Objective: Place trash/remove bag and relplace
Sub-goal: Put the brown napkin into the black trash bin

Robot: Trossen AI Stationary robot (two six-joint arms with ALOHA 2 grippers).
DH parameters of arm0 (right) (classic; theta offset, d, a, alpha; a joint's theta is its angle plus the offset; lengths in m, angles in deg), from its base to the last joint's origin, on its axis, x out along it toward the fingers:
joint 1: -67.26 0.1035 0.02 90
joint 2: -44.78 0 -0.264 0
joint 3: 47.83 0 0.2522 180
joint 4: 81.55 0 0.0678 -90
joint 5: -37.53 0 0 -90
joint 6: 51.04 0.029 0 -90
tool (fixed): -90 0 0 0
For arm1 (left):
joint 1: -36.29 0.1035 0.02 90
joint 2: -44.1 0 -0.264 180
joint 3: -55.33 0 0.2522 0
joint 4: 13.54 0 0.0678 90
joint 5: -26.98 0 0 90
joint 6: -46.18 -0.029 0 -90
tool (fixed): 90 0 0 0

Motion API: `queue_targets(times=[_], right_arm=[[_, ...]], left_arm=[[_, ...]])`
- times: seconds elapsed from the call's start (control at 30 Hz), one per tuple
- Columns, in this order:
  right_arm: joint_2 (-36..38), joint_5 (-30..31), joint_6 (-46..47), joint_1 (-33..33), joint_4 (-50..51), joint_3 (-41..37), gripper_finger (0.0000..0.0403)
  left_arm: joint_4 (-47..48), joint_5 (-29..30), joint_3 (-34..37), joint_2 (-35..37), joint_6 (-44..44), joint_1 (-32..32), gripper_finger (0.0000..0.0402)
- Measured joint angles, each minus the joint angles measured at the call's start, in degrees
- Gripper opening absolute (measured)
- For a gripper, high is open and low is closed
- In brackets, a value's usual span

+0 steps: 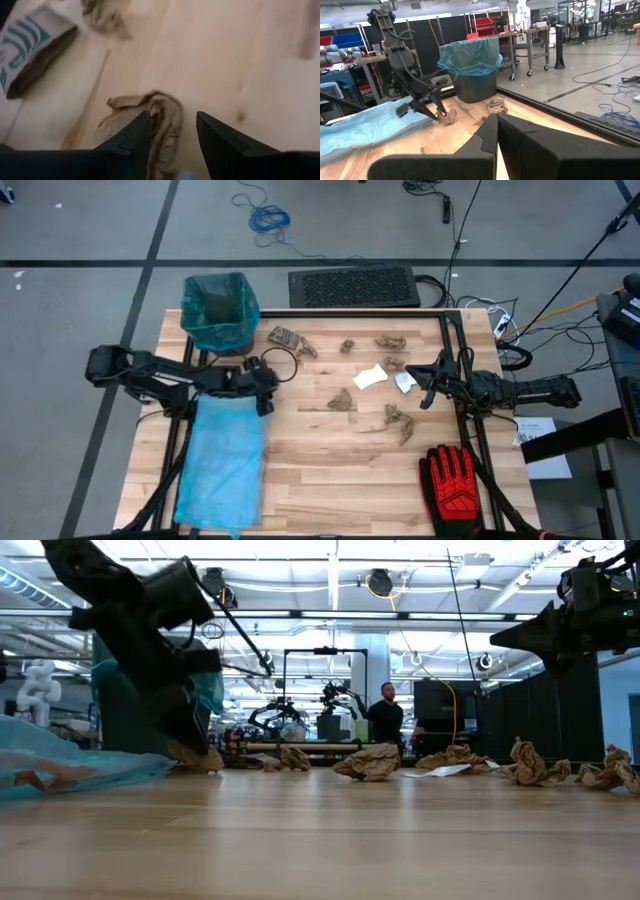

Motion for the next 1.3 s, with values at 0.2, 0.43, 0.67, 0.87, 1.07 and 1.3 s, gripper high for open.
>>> queue_targets(times=[0.2,0.43,0.67,0.87,1.07,1.3], right_arm=[[0.0,0.0,0.0,0.0,0.0,0.0,0.0],[0.0,0.0,0.0,0.0,0.0,0.0,0.0],[0.0,0.0,1.6,0.0,-1.0,0.0,0.0],[0.0,-0.1,5.6,0.0,-1.8,0.0,0.0],[0.0,-0.3,7.1,-0.1,-1.9,0.0,0.0],[0.0,-0.3,6.7,-0.1,-2.1,0.0,0.0]], left_arm=[[-0.5,0.0,-0.2,-5.6,0.6,2.3,0.0153],[-0.7,2.1,-6.4,-5.9,-1.2,2.5,0.0067],[-0.1,0.3,-17.6,-1.7,-8.8,2.5,0.0007],[13.0,9.2,-26.7,2.2,-10.0,4.4,0.0004],[33.2,23.6,-38.0,2.7,-8.1,7.6,0.0003],[47.0,27.4,-49.0,2.8,-3.1,15.5,0.0002]])
